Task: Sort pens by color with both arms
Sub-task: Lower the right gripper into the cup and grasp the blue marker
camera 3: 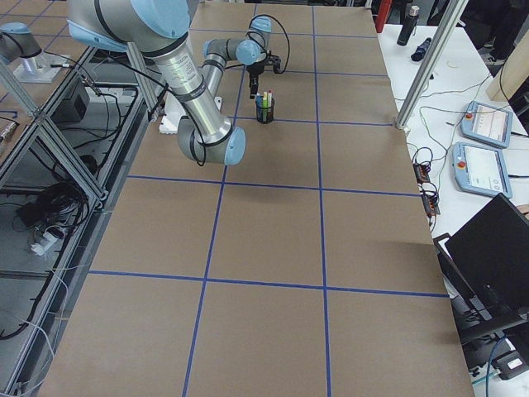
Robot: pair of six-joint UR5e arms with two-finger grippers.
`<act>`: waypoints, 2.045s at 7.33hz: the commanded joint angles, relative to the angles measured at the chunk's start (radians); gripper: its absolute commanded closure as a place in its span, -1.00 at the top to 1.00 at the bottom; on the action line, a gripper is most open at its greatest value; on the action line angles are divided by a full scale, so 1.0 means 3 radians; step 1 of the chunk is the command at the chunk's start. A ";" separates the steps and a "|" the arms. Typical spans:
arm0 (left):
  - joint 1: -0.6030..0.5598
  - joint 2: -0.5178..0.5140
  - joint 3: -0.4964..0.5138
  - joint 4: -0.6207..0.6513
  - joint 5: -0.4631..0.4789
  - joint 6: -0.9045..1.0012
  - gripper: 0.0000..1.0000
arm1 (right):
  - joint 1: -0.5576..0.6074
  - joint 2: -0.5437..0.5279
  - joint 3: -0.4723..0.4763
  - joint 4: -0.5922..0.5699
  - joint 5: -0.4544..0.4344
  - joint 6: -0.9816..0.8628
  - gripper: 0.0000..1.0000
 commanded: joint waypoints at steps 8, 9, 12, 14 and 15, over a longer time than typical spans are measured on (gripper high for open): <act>0.0004 -0.0020 0.0012 0.0005 0.0000 -0.0002 1.00 | -0.0053 -0.0005 -0.0018 0.0064 -0.0386 0.0364 0.29; 0.0004 -0.0031 0.0012 0.0010 0.0000 -0.0002 1.00 | -0.0053 -0.0005 -0.0034 0.0136 -0.0386 0.0375 0.29; 0.0004 -0.0036 0.0007 0.0031 0.0000 -0.0002 1.00 | -0.0073 -0.0026 -0.0044 0.0147 -0.0386 0.0410 0.19; 0.0004 -0.0036 0.0007 0.0031 0.0000 -0.0002 1.00 | -0.0073 -0.0031 -0.0044 0.0147 -0.0386 0.0410 0.07; 0.0004 -0.0036 0.0007 0.0031 0.0000 -0.0002 1.00 | -0.0073 -0.0036 -0.0054 0.0147 -0.0391 0.0410 0.07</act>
